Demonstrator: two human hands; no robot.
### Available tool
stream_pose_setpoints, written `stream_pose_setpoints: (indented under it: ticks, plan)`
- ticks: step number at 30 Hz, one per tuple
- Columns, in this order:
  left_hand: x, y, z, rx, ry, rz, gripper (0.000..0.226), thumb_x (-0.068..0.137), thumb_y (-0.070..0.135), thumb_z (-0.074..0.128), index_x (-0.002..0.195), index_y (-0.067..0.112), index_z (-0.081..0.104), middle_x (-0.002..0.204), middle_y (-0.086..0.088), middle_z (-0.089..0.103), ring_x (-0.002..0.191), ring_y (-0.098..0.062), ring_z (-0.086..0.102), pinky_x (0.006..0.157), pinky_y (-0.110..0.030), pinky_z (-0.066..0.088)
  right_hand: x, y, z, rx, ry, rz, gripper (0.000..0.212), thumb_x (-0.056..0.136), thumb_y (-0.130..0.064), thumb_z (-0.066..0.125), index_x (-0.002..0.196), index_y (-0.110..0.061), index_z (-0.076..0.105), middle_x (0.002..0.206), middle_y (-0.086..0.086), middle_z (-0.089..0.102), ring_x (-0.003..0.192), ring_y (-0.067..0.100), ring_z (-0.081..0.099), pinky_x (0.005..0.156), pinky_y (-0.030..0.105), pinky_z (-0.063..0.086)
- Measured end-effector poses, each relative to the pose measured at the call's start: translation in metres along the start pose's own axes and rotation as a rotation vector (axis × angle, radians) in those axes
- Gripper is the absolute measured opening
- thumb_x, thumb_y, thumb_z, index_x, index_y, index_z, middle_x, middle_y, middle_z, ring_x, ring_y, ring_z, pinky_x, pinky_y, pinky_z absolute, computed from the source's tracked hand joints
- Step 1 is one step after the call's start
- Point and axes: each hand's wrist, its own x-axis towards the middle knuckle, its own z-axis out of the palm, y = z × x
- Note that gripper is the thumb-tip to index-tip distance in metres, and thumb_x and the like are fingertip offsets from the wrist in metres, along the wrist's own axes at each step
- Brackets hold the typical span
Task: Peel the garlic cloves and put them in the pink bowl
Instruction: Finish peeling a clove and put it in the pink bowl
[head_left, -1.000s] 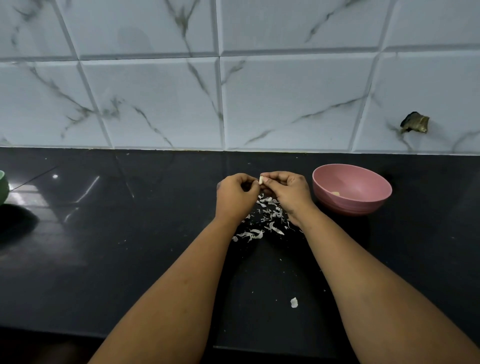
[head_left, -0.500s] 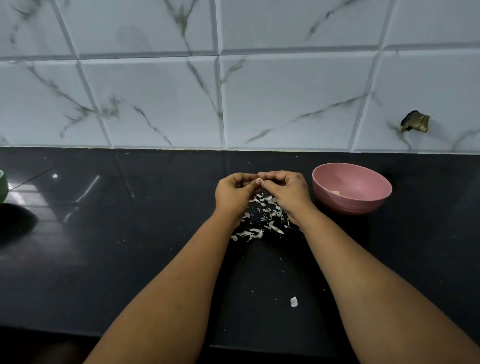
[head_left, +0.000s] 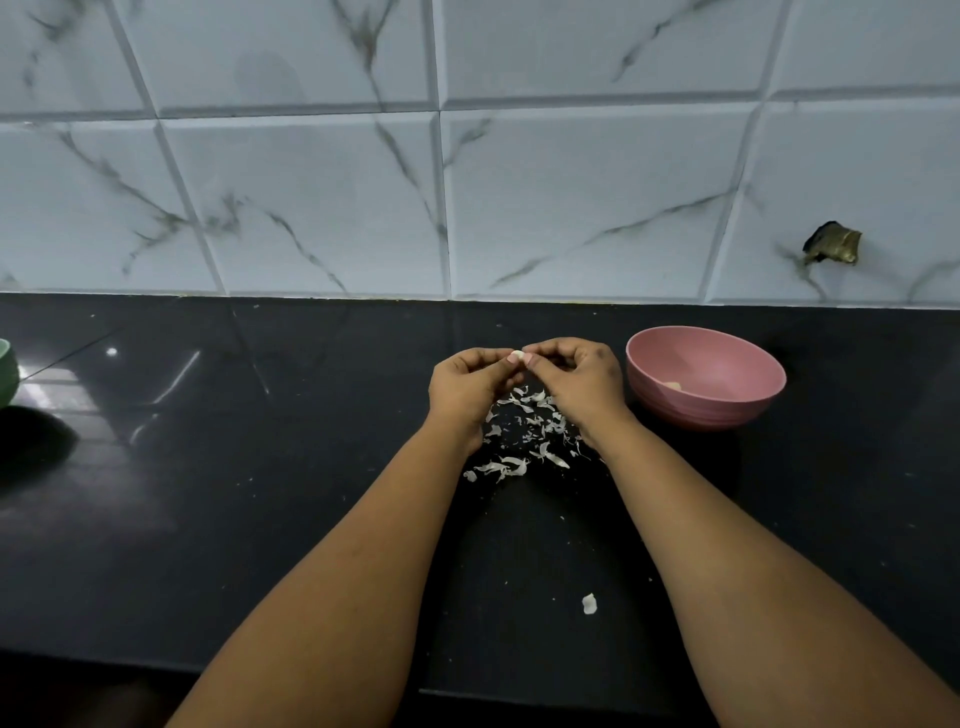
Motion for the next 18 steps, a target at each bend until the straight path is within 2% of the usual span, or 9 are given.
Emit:
stream_pose_setpoints:
  ticks: [3,7,10,14,18]
  plan:
    - [-0.0016,-0.0004,0.0013,0.097,-0.026,0.065,0.008,0.083,0.001,0.074,0.09,-0.002,0.071,0.078,-0.013,0.072,0.068,-0.014,0.068,0.068,-0.023,0.056,0.0012,-0.0001,-0.0013,-0.043,0.042,-0.016,0.005,0.078,-0.017,0.077,0.083,-0.018,0.078,0.076,-0.006,0.074,0.067,0.0,0.067,0.064,0.017,0.054]
    - [-0.0036,0.0,0.0027,0.119,-0.04,0.08,0.01,0.081,0.002,0.077,0.088,-0.003,0.072,0.077,-0.012,0.073,0.068,-0.013,0.069,0.065,-0.02,0.054,0.0037,0.0036,-0.0027,-0.084,0.024,-0.034,0.006,0.077,-0.016,0.077,0.083,-0.016,0.078,0.079,-0.003,0.074,0.075,0.012,0.071,0.074,0.032,0.06]
    - [-0.0036,0.001,0.0022,0.071,-0.043,0.05,0.017,0.083,0.001,0.074,0.095,-0.009,0.069,0.078,-0.013,0.072,0.065,-0.011,0.068,0.063,-0.019,0.053,0.0042,0.0047,-0.0033,-0.068,-0.004,-0.037,0.007,0.079,-0.011,0.074,0.085,-0.015,0.077,0.078,0.001,0.074,0.074,0.016,0.072,0.075,0.035,0.06]
    - [0.0,0.0008,0.0012,-0.023,-0.03,-0.019,0.012,0.086,-0.001,0.07,0.095,-0.007,0.069,0.079,-0.012,0.073,0.072,-0.015,0.068,0.068,-0.02,0.055,0.0046,0.0036,0.0004,-0.081,0.01,-0.049,0.008,0.083,-0.011,0.07,0.088,-0.016,0.076,0.082,-0.001,0.074,0.077,0.013,0.07,0.074,0.027,0.058]
    - [0.0028,-0.0015,0.0007,-0.014,0.004,0.019,0.008,0.086,-0.001,0.07,0.093,-0.005,0.069,0.086,-0.017,0.073,0.08,-0.022,0.07,0.08,-0.029,0.059,0.0021,0.0006,0.0005,-0.155,0.016,-0.09,0.006,0.084,-0.019,0.071,0.087,-0.016,0.076,0.079,-0.005,0.073,0.073,0.006,0.067,0.069,0.017,0.054]
